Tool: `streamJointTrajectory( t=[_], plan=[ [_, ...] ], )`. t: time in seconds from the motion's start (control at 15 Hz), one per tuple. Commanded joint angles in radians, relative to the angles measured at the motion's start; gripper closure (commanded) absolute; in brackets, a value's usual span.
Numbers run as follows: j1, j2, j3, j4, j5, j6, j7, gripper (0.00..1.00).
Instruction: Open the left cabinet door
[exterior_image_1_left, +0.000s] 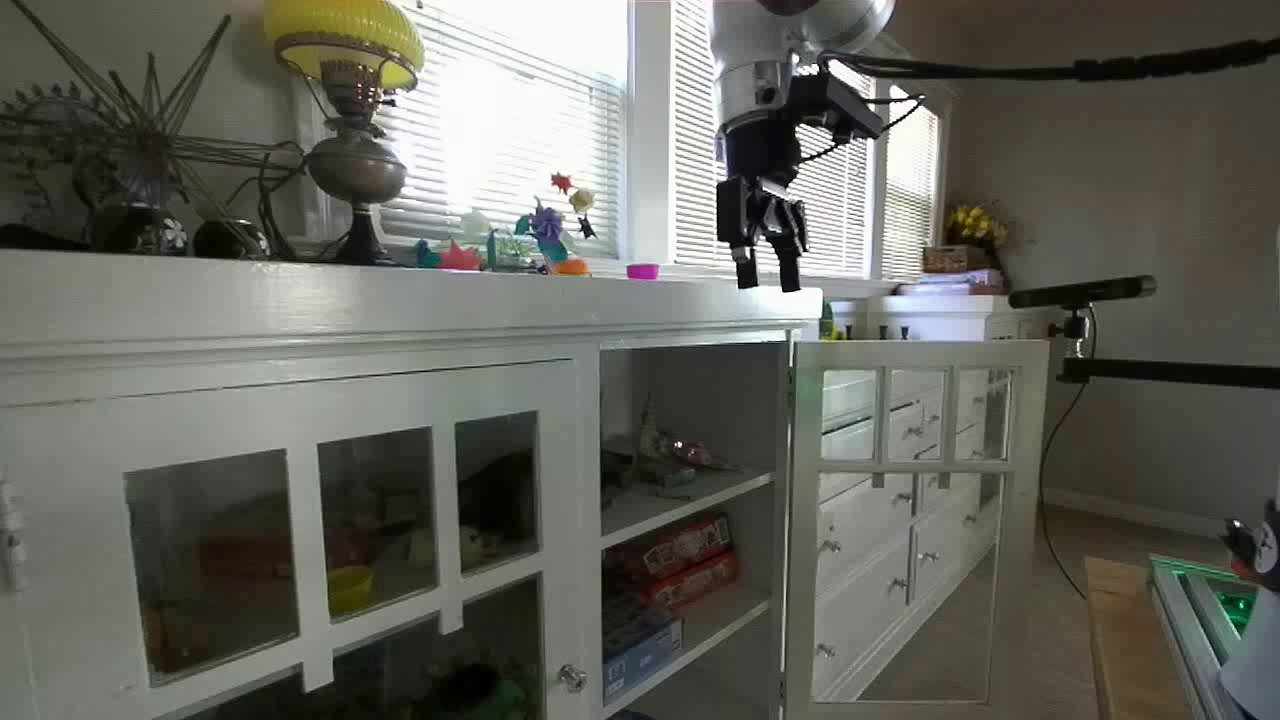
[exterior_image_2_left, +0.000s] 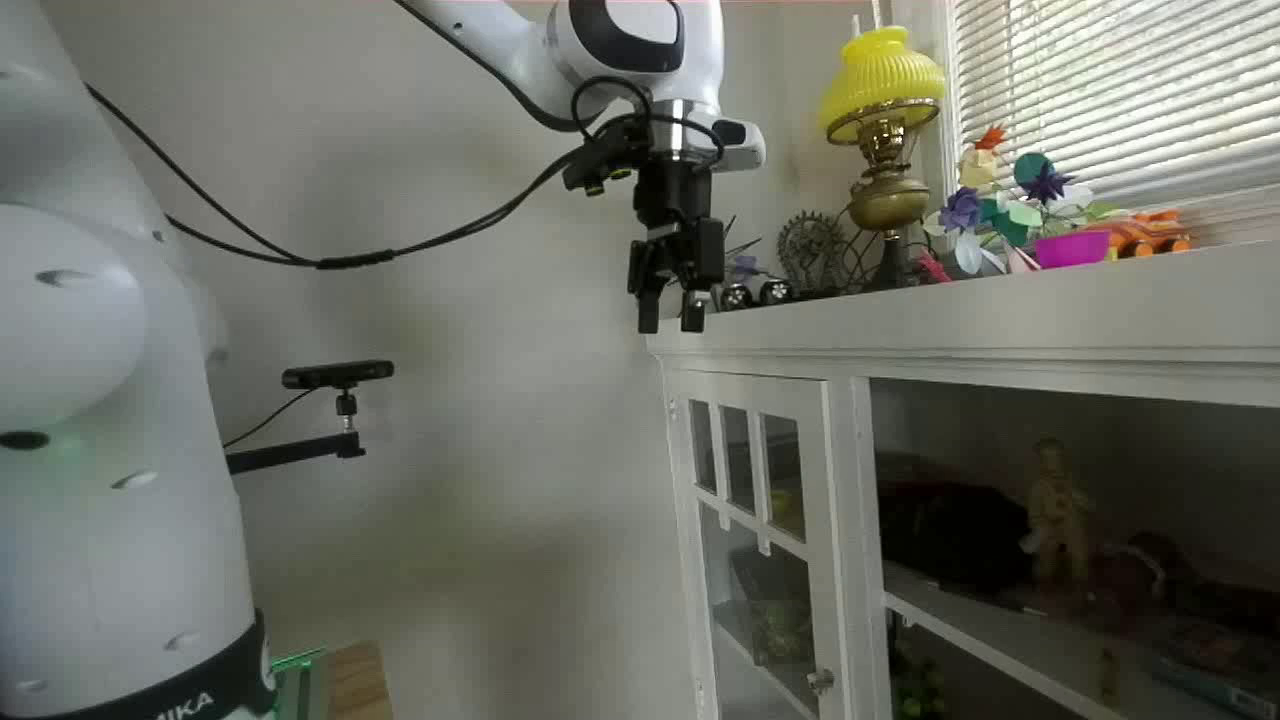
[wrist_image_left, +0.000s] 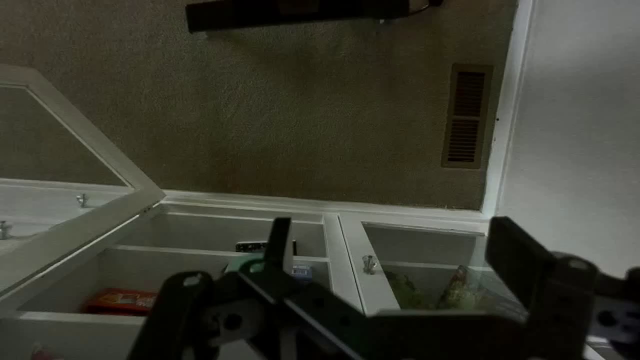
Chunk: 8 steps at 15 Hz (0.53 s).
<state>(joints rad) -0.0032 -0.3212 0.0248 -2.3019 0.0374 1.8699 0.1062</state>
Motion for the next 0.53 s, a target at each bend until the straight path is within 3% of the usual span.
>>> streamJointTrajectory(
  t=[0.0, 0.47],
  plan=[
    [0.001, 0.000, -0.001, 0.002, 0.000, -0.002, 0.000, 0.00],
    [-0.001, 0.008, 0.006, 0.001, -0.007, -0.005, 0.027, 0.00]
  ],
)
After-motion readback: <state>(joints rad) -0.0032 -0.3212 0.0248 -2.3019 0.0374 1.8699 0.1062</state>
